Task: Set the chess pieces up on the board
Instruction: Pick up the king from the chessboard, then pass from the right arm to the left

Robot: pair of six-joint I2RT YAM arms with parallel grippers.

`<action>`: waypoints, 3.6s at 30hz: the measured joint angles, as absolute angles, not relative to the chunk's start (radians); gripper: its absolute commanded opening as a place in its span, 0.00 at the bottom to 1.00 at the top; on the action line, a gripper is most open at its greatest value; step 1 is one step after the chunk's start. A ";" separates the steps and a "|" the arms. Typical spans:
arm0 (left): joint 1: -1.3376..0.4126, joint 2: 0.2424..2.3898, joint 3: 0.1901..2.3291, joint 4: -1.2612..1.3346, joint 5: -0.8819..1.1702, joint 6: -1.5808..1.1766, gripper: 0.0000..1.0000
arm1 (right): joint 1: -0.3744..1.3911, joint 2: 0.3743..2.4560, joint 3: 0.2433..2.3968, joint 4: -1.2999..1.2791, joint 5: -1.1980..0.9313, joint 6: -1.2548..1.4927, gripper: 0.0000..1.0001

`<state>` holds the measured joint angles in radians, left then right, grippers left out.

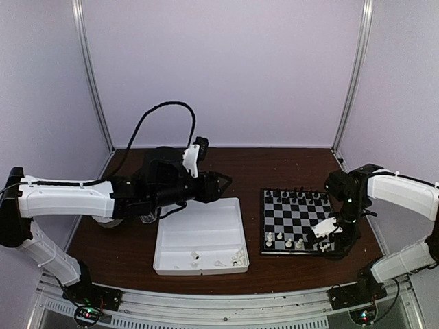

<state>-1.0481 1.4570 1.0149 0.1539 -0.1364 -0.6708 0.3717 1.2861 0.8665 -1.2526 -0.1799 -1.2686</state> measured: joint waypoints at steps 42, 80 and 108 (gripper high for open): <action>-1.048 1.500 1.071 0.111 -0.107 -0.680 0.53 | 0.515 1.309 0.695 -0.892 -0.112 -1.207 0.26; -1.188 1.879 1.151 0.972 -0.028 -0.306 0.48 | 0.353 1.319 1.230 -0.375 -1.230 0.279 0.13; -1.175 1.963 1.282 0.967 -0.066 -0.441 0.03 | 0.352 1.293 1.152 -0.149 -1.258 0.484 0.15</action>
<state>-1.1748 1.9625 1.2823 0.9672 -0.0658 -0.4412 0.3515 1.2934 1.1519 -0.1486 -1.2579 0.4839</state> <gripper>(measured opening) 0.075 0.181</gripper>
